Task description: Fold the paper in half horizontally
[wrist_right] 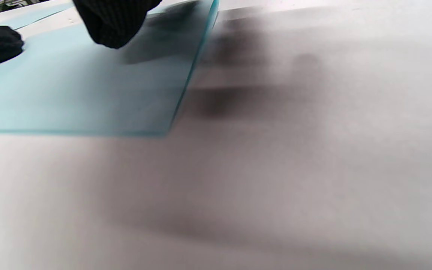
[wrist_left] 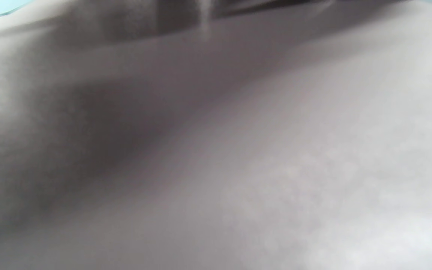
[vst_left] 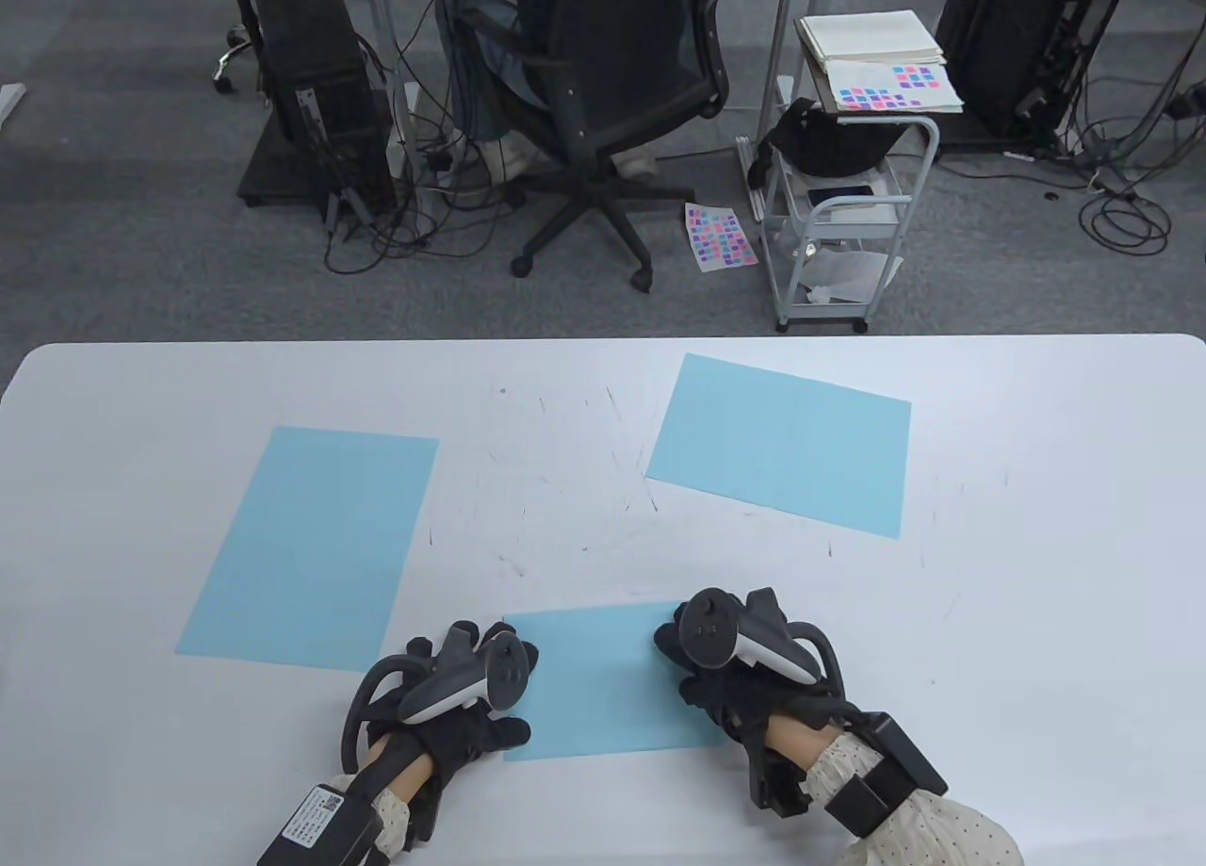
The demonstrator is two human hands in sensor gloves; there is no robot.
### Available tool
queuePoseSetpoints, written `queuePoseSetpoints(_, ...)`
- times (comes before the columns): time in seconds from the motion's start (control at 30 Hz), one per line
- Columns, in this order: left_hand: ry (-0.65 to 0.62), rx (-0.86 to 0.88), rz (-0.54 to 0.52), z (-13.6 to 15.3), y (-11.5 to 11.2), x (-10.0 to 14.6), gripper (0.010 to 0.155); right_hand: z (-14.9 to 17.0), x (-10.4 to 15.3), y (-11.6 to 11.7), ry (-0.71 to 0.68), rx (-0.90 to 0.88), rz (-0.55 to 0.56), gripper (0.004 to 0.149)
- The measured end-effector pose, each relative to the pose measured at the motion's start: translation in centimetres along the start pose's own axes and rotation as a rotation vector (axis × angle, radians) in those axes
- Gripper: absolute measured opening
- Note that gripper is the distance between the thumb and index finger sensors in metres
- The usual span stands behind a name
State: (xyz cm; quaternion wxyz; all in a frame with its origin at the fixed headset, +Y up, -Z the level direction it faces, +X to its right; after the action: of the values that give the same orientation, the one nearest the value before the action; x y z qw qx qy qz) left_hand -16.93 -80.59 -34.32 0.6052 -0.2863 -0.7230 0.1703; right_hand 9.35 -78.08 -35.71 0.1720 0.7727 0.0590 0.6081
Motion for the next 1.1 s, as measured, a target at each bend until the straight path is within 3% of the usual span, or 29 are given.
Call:
queuePoseSetpoints(0.37, -0.004, 0.01, 0.009, 0.1, 0.0, -0.1, 0.082, 0.7, 1.0, 2.0, -0.026, 0.017, -0.05, 0.06)
queuePoseSetpoints(0.73, 0.039, -0.056, -0.035, -0.7, 1.1, 0.5, 0.084, 1.0, 1.0, 2.1, -0.016, -0.01, -0.075, 0.059)
queuePoseSetpoints(0.9, 0.076, -0.071, -0.105, -2.3, 3.7, 1.2, 0.082, 1.0, 1.0, 2.1, -0.015, -0.017, -0.082, 0.059)
queuePoseSetpoints(1.1, -0.018, -0.02, -0.075, -6.0, 5.2, 0.4, 0.071, 1.0, 0.9, 2.1, -0.014, -0.013, -0.086, 0.059)
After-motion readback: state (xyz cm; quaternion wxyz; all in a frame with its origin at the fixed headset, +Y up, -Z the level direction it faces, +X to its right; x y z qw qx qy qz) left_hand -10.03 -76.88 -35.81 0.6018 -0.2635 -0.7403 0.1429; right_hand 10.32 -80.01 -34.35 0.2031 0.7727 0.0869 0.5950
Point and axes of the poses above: the tracker on the back of each hand, its own z axis roughly to the little-finger side, its own x axis roughly from the fingertips to the wrist, y = z × x, the point moved 4 cm from there along -x, roughly from the wrist to the fingertips, and after that the axes turned 7 degrees about z, right-handed, at the moved point
